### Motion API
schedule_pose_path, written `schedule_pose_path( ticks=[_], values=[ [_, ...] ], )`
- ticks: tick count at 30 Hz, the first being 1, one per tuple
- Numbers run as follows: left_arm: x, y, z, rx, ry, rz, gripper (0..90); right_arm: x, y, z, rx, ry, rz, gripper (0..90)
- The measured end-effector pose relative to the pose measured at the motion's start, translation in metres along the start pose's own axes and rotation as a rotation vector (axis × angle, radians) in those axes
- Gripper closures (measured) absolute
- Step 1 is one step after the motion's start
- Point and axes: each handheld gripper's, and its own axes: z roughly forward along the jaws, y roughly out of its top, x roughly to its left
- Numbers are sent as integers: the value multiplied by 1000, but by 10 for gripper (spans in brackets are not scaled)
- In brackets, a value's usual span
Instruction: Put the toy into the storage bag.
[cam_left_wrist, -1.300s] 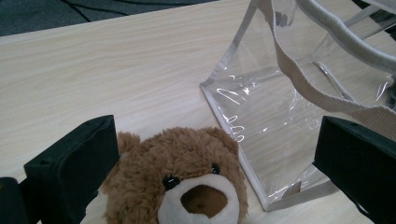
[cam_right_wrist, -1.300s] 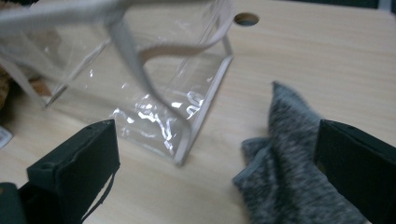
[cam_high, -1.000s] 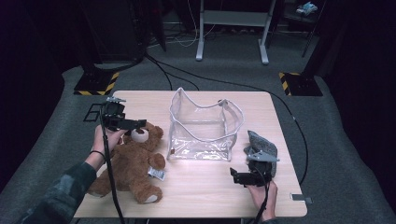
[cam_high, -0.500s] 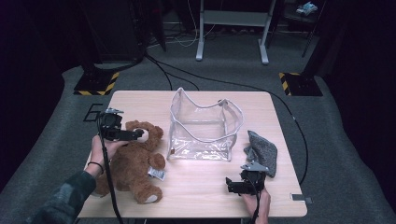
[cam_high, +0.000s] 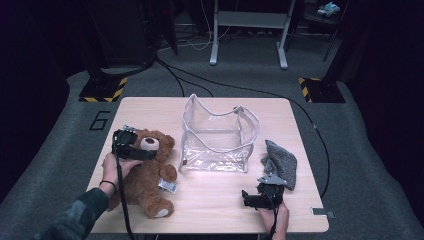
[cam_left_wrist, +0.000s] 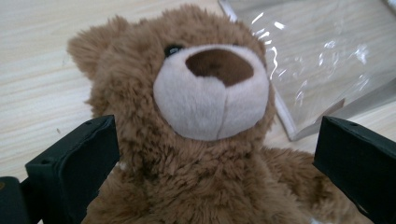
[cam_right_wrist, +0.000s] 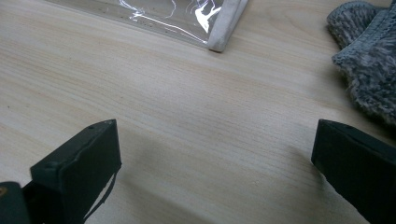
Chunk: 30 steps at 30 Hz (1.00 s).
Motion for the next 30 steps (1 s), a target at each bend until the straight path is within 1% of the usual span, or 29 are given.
schedule_pose_path(
  ticks=[2, 4, 6, 7, 9, 12, 14, 15, 16, 18, 19, 20, 21, 23, 24, 26, 27, 28, 29, 30],
  values=[
    [1, -2, 5, 19, 11, 0, 0, 0, 0, 0, 0, -2, 5, 6],
    [1, -3, 10, 35, 10, -8, 0, 0, 0, 0, 0, 1, 2, 7],
    [2, -4, 13, 45, 31, -9, 0, 0, 0, 0, 4, 2, 0, 8],
    [2, -5, 15, 54, 32, -13, 0, 1, 0, 0, 5, 0, 5, 9],
    [3, -6, 19, 66, 39, -24, 0, 1, 0, 1, 8, -2, -2, 10],
    [2, -8, 23, 74, 61, -8, 0, 1, 0, 1, 7, -1, -12, 10],
    [2, -10, 27, 84, 63, -14, 0, 2, 0, 1, 7, -2, 0, 11],
    [2, -11, 29, 94, 66, -15, 0, 1, 0, 1, 9, 1, -12, 11],
    [2, -13, 32, 108, 69, -8, 0, 2, 0, 1, 8, 0, 0, 12],
    [2, -15, 36, 116, 85, 2, 0, 2, 0, 2, 6, -2, -7, 14],
    [2, -16, 38, 121, 87, -3, 0, 2, 0, 2, 6, -2, -7, 14],
    [3, -17, 40, 122, 96, -2, 0, 2, 0, 2, 7, -1, -6, 14],
    [2, -18, 41, 120, 97, -10, 0, 2, 0, 2, 6, -1, -7, 14],
    [4, -19, 42, 120, 102, -10, 0, 3, 0, 2, 3, -6, -2, 16],
    [4, -20, 44, 111, 99, -24, 0, 3, 0, 2, 3, -6, -2, 16],
    [6, -21, 45, 117, 89, -28, 0, 3, 0, 2, 5, -6, -2, 18],
    [7, -22, 47, 119, 76, -30, 19, 3, 0, 2, 5, -7, -2, 19],
    [8, -24, 48, 116, 72, -44, 31, 4, 0, 2, 6, -7, -2, 19],
    [8, -25, 49, 108, 77, -36, 43, 4, 0, 2, 5, -7, -2, 20],
    [8, -27, 49, 102, 73, -26, 69, 3, 0, 2, 3, -7, -1, 22]
  ],
)
